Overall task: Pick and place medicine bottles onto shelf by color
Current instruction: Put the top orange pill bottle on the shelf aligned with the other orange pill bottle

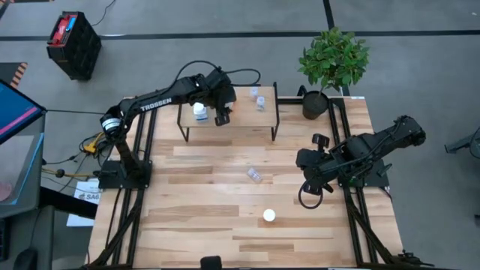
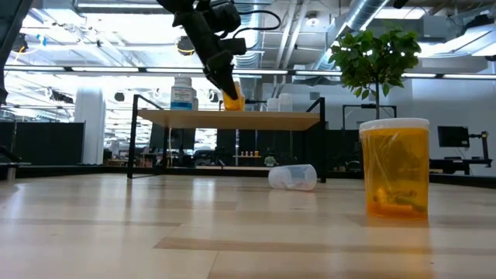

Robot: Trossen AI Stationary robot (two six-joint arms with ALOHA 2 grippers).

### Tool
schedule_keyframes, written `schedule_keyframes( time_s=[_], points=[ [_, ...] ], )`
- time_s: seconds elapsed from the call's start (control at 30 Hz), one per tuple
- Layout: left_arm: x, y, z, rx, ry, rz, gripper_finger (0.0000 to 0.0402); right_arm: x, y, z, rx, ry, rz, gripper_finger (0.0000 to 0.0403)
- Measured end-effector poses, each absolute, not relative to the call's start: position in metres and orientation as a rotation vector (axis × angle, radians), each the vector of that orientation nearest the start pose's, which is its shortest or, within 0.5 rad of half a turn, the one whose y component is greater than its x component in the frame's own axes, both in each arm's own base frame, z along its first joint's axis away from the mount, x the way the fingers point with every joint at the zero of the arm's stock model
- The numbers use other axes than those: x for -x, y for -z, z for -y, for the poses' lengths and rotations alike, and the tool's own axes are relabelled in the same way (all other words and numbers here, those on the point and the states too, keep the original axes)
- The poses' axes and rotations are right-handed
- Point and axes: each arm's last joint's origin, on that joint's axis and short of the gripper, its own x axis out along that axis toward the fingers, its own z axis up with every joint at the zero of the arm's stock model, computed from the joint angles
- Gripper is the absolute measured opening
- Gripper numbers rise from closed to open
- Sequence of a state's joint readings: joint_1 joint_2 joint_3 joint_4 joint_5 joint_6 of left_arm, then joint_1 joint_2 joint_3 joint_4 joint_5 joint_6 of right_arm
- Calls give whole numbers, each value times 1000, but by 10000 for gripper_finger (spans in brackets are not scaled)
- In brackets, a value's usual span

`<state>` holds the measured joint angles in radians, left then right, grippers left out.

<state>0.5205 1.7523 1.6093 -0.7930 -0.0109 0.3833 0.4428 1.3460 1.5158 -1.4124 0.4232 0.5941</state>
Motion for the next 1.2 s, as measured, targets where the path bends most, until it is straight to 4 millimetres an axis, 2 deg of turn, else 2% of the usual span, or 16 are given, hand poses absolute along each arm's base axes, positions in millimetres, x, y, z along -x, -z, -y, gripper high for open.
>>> schedule_keyframes(
  time_s=[0.13,0.47,0.77,0.9,1.03,1.2],
  points=[
    [-326,-310,-186,-82,-313,-988,190,-206,-372,-85,-10,308,-1071,70],
    [-326,-310,-187,-104,-350,-1004,273,-206,-372,-85,-13,306,-1073,70],
    [-334,-317,-179,-135,-343,-958,286,-206,-372,-85,-14,306,-1072,70],
    [-335,-327,-172,-141,-328,-969,286,-207,-372,-85,-14,306,-1072,70],
    [-339,-351,-164,-165,-320,-919,286,-207,-372,-85,-15,305,-1070,70],
    [-330,-377,-144,-237,-224,-994,285,-207,-372,-85,-18,304,-1067,70]
  ],
)
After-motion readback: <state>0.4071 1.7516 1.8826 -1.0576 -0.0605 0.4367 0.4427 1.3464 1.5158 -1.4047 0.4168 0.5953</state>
